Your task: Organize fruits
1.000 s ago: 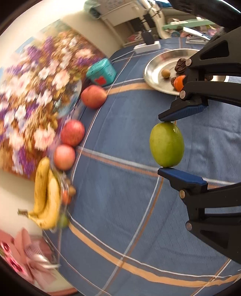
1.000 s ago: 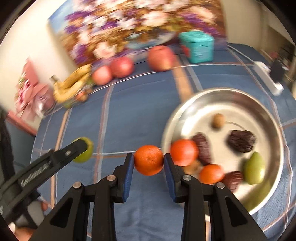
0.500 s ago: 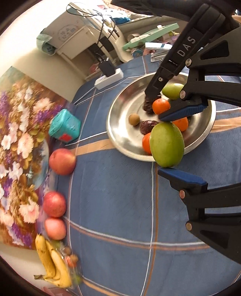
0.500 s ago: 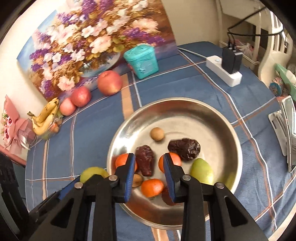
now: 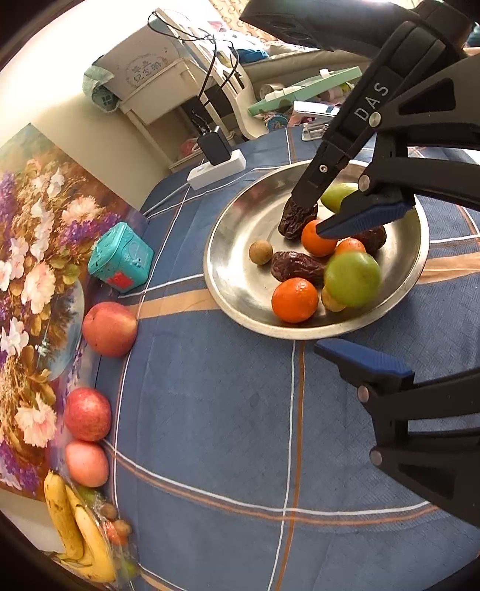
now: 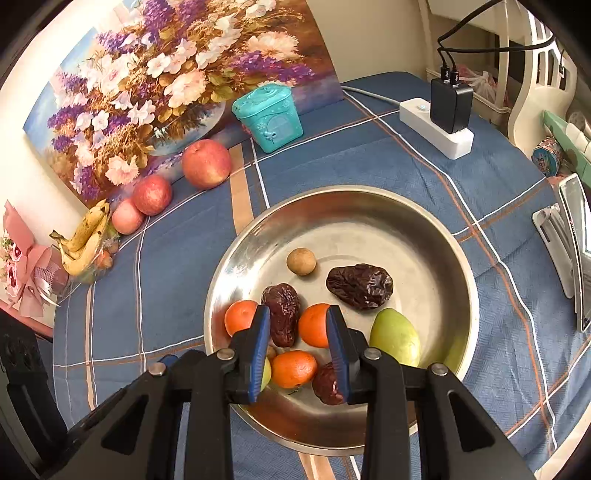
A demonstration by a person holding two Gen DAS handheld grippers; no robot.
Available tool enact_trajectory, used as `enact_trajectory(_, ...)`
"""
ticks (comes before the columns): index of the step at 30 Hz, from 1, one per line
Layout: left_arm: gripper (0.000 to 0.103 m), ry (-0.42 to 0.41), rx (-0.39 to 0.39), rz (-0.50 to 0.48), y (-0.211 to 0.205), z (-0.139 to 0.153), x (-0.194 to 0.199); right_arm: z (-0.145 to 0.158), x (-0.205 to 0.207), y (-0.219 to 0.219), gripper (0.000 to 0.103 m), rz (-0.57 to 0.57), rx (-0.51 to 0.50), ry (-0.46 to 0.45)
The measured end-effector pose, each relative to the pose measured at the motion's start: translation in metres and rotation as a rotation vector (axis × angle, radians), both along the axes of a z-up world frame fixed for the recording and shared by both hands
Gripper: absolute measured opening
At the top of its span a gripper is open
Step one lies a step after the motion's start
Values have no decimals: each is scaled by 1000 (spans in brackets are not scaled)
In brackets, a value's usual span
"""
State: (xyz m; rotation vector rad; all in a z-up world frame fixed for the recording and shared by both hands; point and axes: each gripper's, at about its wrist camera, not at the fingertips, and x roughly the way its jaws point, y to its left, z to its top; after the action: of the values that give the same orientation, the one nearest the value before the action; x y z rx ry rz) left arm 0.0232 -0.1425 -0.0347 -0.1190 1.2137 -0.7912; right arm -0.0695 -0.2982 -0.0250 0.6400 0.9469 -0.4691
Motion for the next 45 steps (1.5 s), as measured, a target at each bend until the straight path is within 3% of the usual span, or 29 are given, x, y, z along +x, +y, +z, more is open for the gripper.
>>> enact_trajectory(4, 62, -5, 49, 92, 17, -2, 11, -2, 2, 3, 34, 18, -1, 13)
enact_trajectory(7, 82, -58, 153, 172, 31, -5, 20, -5, 6, 7, 36, 41, -6, 30)
enact_trajectory(9, 91, -95, 217, 205, 37, -8, 24, -7, 10, 11, 51, 57, -12, 41)
enact_trajectory(11, 92, -117, 267, 223, 43, -10, 28, -7, 12, 14, 63, 69, -22, 46)
enact_trajectory(13, 93, -138, 299, 239, 48, -11, 30, -7, 13, 17, 67, 78, -33, 48)
enact_trajectory(15, 103, -167, 325, 258, 56, -11, 31, -7, 13, 19, 79, 83, -40, 43)
enact_trajectory(18, 103, -210, 376, 269, 65, -10, 34, -7, 11, 21, 91, 90, -51, 32)
enact_trajectory(28, 103, -291, 385, 279, 87, 11, 23, -2, 5, 34, 93, 124, -119, 39)
enact_trajectory(35, 103, -367, 534, 316, 90, 23, 3, 3, -6, 51, 94, 152, -155, 49)
enact_trajectory(45, 103, -335, 585, 316, 105, 27, -11, 7, -23, 65, 94, 168, -185, 62)
